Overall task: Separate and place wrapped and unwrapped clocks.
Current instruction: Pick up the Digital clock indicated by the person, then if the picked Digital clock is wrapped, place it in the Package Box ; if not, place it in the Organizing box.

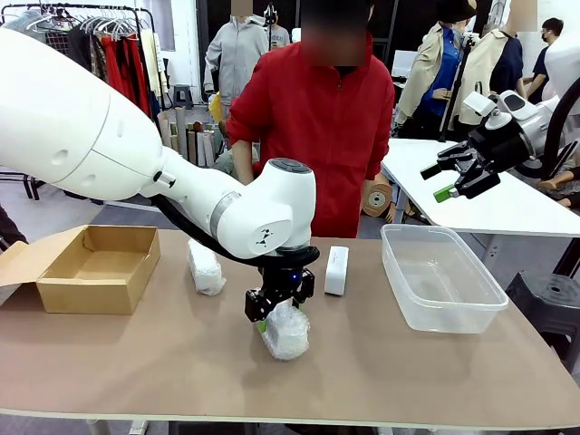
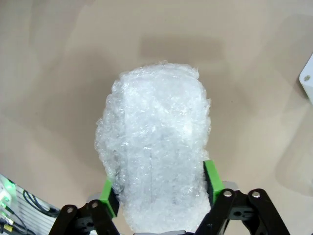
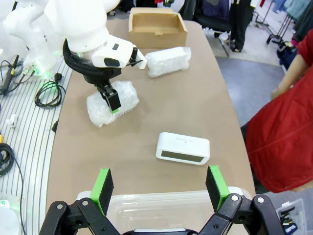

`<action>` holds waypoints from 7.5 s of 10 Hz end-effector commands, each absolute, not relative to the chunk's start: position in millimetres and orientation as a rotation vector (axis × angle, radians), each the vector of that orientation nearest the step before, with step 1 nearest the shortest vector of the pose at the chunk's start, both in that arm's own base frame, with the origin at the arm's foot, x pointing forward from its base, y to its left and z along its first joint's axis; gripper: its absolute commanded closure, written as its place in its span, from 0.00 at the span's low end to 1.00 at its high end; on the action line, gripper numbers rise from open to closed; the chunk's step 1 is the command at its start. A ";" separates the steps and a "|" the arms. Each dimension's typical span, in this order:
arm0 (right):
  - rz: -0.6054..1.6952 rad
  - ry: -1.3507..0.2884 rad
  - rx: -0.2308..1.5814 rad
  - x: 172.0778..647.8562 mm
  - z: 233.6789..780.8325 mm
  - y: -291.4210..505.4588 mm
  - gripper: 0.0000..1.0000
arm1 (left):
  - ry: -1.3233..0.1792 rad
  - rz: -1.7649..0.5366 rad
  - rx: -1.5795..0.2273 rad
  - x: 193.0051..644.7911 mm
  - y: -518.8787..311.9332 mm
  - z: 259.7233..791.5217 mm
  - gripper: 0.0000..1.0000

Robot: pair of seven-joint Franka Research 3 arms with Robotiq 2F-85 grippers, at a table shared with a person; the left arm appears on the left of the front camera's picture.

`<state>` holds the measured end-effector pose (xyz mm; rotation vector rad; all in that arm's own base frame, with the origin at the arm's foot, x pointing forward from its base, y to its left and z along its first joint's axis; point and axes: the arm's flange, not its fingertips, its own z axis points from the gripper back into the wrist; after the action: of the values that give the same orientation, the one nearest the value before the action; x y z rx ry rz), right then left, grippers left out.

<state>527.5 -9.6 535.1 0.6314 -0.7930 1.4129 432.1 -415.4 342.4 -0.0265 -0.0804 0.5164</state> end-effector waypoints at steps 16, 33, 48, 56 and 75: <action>1.413 -0.794 0.631 527.3 535.8 -9.6 0.00 | -0.230 0.019 0.061 387.9 -383.7 557.9 1.00; 1.413 -0.794 0.631 527.3 535.8 -9.6 0.00 | -0.296 -0.137 0.013 393.3 -381.2 631.5 1.00; 1.413 -0.794 0.631 527.3 535.8 -9.6 0.00 | -0.432 -0.309 0.046 438.8 -228.2 654.9 1.00; 1.413 -0.794 0.631 527.3 535.8 -9.6 0.00 | -0.430 -0.251 0.228 473.8 -167.6 620.6 1.00; 1.413 -0.794 0.631 527.3 535.8 -9.6 0.00 | -0.215 -0.168 0.121 574.2 -32.4 468.5 1.00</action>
<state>527.7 -9.9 534.7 0.6315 -0.7926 1.4121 565.9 -40.2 460.8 0.1227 -0.2425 -0.1573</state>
